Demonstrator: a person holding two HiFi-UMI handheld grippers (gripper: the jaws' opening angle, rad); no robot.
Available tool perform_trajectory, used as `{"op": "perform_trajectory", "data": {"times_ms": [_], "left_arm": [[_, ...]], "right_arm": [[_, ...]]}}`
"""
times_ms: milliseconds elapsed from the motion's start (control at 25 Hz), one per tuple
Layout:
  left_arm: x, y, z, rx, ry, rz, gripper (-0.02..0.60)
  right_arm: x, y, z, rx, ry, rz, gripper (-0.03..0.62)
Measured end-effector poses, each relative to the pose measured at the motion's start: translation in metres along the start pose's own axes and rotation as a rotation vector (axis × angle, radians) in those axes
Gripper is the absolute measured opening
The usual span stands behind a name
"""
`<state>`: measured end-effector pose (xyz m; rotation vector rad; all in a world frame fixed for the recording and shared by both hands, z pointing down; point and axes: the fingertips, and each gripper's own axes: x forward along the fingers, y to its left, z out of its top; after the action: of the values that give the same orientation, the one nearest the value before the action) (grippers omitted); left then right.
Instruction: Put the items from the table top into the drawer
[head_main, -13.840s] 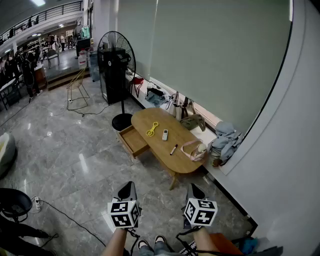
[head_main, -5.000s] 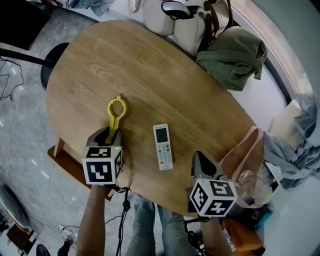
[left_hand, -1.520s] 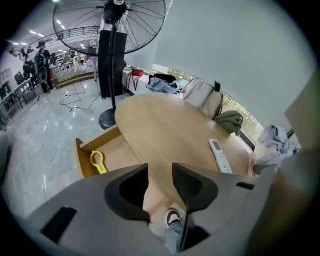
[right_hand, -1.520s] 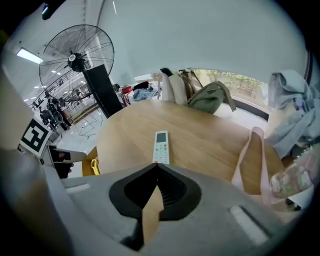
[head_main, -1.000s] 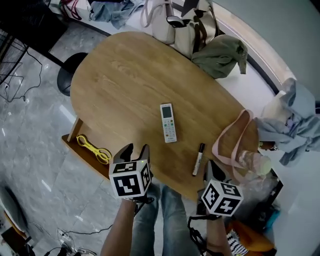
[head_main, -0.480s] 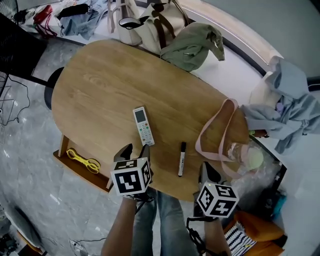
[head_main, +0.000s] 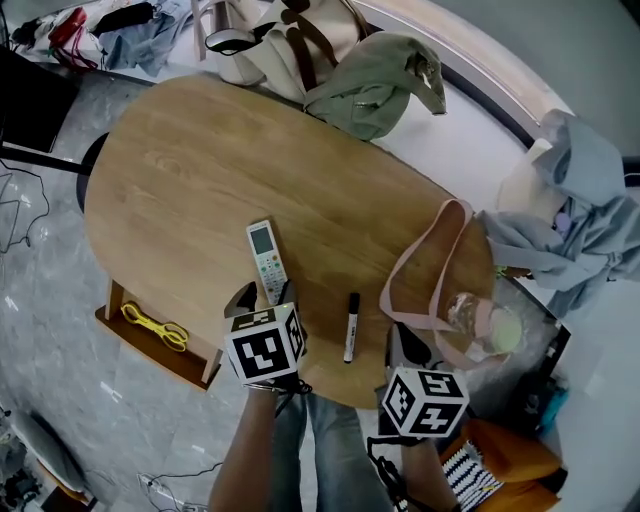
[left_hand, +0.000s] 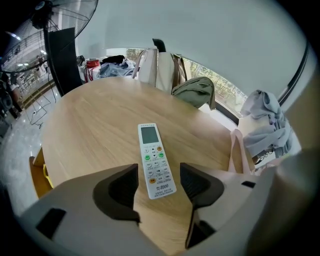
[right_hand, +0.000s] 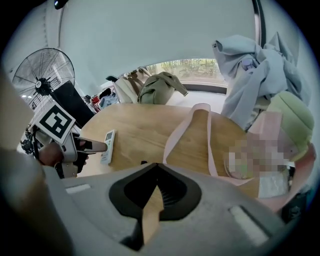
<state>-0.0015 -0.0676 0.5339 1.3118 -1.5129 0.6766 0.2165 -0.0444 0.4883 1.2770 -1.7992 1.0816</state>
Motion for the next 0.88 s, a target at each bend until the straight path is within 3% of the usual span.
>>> {"op": "perform_trajectory", "data": {"times_ms": [880], "left_arm": [[0.043,0.011,0.012,0.004,0.066,0.064,0.27]], "right_arm": [[0.036,0.012,0.022,-0.039,0.054,0.038,0.006]]}}
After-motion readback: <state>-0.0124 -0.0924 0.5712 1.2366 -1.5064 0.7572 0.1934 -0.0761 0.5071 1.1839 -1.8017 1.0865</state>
